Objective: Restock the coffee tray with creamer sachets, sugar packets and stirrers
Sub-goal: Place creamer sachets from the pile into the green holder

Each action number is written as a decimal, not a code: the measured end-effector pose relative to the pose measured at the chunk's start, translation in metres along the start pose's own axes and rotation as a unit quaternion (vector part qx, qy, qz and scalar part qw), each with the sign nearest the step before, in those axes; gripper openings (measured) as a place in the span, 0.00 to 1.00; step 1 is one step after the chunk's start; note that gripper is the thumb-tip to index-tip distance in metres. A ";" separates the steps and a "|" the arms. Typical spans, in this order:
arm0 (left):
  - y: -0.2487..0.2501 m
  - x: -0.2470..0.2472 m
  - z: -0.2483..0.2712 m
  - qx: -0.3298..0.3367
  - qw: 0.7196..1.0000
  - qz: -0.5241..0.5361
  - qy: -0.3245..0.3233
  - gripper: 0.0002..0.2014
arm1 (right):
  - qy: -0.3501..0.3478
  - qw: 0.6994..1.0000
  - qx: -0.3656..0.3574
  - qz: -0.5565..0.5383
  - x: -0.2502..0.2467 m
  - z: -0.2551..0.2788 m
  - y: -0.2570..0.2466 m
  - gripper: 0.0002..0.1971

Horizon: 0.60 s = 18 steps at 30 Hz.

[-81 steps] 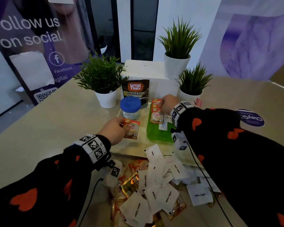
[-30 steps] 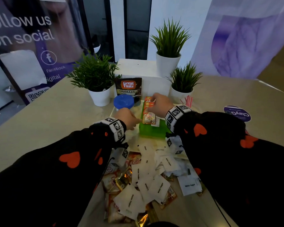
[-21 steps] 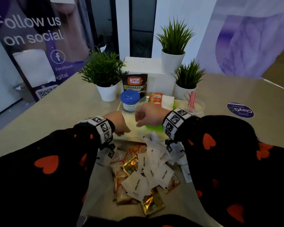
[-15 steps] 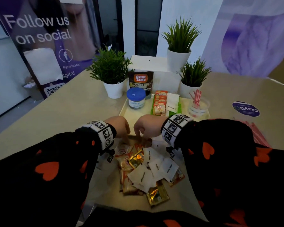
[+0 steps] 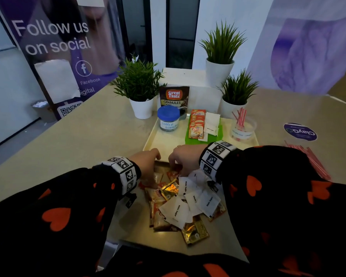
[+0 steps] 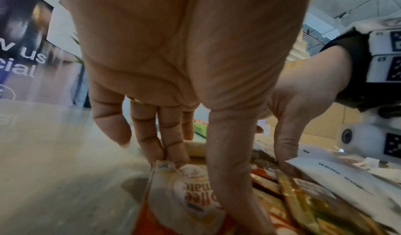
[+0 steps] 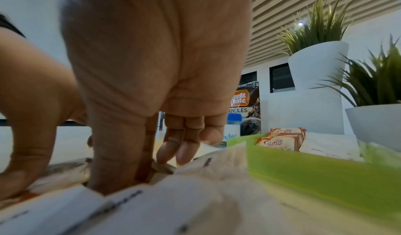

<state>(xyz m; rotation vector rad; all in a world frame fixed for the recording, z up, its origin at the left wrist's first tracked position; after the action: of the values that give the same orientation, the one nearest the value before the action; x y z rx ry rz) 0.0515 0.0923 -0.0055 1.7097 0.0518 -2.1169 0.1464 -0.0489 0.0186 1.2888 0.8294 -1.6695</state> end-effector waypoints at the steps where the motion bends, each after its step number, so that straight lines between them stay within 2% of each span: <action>1: -0.001 0.000 0.001 -0.007 1.000 0.008 0.002 0.50 | -0.002 1.000 0.003 0.001 0.000 0.000 -0.001 0.24; 6: -0.003 -0.001 0.002 -0.015 0.999 0.032 0.014 0.50 | -0.001 1.000 0.014 -0.008 0.004 0.000 -0.001 0.22; 11: -0.002 -0.010 0.003 -0.002 0.995 0.094 0.024 0.42 | 0.022 0.998 0.025 -0.046 0.003 0.004 0.002 0.17; 18: 0.005 -0.030 -0.002 0.026 0.982 0.176 0.060 0.12 | 0.011 0.992 0.041 -0.118 0.001 0.007 0.008 0.10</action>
<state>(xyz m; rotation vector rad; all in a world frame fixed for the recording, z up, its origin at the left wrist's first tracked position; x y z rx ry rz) 0.0598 0.0973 0.0233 1.7267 -0.2550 -1.7708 0.1509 -0.0589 0.0198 1.3058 0.9666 -1.8951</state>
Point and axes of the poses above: each hand's wrist, its own z-axis away from the middle knuckle, its own x-axis out of the palm, y = z × x, the point moved 1 cm from there along -z, towards the middle knuckle, and after that the axes turned 10 degrees about y, right-handed, at the moved point
